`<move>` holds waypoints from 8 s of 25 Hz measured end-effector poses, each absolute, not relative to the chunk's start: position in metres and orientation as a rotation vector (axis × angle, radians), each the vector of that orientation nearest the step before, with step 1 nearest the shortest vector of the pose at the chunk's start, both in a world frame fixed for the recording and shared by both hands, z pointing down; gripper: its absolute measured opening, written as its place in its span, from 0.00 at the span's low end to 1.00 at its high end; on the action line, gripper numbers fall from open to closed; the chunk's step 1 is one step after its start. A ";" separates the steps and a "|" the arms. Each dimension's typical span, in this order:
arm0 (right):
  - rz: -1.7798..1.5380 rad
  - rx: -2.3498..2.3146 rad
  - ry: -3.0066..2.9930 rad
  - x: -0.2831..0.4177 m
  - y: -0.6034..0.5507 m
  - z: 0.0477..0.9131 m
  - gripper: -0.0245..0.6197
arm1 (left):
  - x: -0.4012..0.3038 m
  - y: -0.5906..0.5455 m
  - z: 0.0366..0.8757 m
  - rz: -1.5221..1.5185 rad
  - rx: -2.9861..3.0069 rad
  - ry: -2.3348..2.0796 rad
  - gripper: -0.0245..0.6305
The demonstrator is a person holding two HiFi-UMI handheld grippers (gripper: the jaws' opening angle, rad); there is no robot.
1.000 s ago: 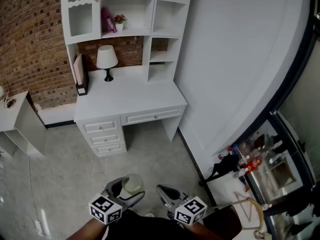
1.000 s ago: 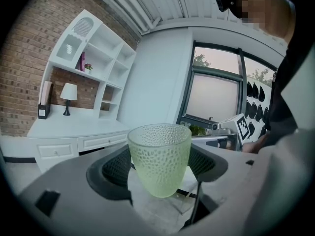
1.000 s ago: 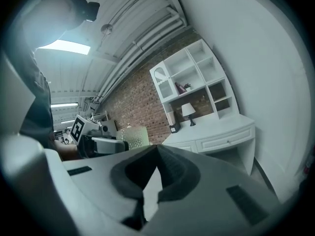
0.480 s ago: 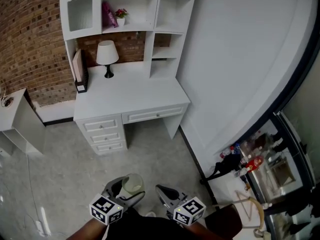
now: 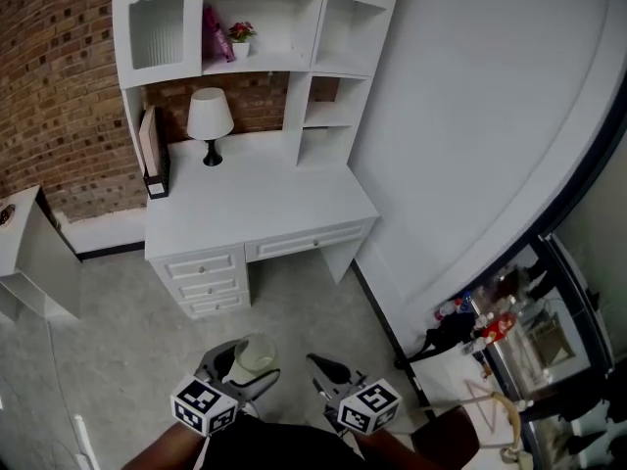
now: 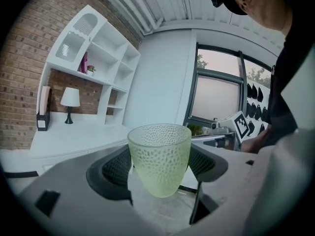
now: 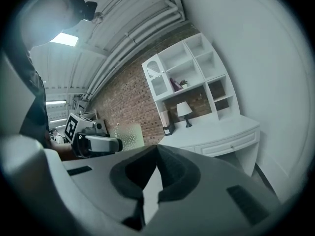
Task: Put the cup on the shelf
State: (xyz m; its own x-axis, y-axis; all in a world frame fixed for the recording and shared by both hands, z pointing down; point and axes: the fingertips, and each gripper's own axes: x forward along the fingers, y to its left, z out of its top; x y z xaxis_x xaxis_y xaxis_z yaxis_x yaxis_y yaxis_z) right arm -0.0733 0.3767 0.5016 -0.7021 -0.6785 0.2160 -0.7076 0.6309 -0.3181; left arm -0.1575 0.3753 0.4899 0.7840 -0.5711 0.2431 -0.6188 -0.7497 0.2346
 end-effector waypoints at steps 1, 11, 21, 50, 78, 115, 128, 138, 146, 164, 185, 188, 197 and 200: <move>0.596 1.198 -2.763 -0.078 0.369 0.501 0.05 | -0.165 0.368 0.488 0.221 2.680 -0.914 0.58; 0.638 1.353 -2.685 -0.116 0.322 0.514 0.05 | -0.214 0.323 0.513 0.267 2.681 -0.825 0.58; 0.641 1.393 -2.637 -0.117 0.280 0.528 0.05 | -0.213 0.277 0.520 0.288 2.678 -0.774 0.58; 0.523 1.300 -2.725 0.035 0.082 0.514 0.05 | -0.053 0.081 0.503 0.241 2.669 -0.878 0.58; 0.544 1.273 -2.676 0.045 -0.083 0.522 0.05 | -0.040 -0.093 0.507 0.266 2.686 -0.875 0.58; 0.462 1.262 -2.708 0.047 -0.278 0.508 0.05 | -0.048 -0.266 0.504 0.259 2.700 -0.945 0.58; 0.452 1.132 -2.773 0.082 -0.310 0.503 0.05 | -0.006 -0.304 0.502 0.246 2.647 -1.107 0.58; 0.421 1.156 -2.803 0.122 -0.334 0.491 0.05 | 0.050 -0.388 0.484 0.247 2.720 -1.232 0.58; 0.425 1.121 -2.813 0.137 -0.334 0.493 0.05 | 0.077 -0.453 0.486 0.350 2.733 -1.317 0.58; 0.448 1.124 -2.818 0.153 -0.336 0.495 0.05 | 0.124 -0.560 0.456 0.378 2.745 -1.364 0.58; 0.483 1.157 -2.773 0.159 -0.350 0.507 0.05 | 0.127 -0.619 0.484 0.452 2.682 -1.392 0.58; 0.474 1.167 -2.766 0.160 -0.351 0.509 0.05 | 0.127 -0.620 0.483 0.454 2.685 -1.398 0.58; 0.503 1.171 -2.755 0.158 -0.350 0.511 0.05 | 0.125 -0.616 0.483 0.432 2.681 -1.425 0.58; 0.503 1.165 -2.752 0.156 -0.348 0.510 0.05 | 0.122 -0.615 0.484 0.443 2.666 -1.417 0.61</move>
State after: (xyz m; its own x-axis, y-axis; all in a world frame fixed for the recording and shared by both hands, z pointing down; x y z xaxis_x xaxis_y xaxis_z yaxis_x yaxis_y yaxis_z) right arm 0.1555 -0.3476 0.5103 -0.6989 -0.6778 0.2281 -0.7147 0.6503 -0.2576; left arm 0.1222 -0.6150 0.4844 0.5278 -0.7965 0.2951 -0.8226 -0.5658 -0.0560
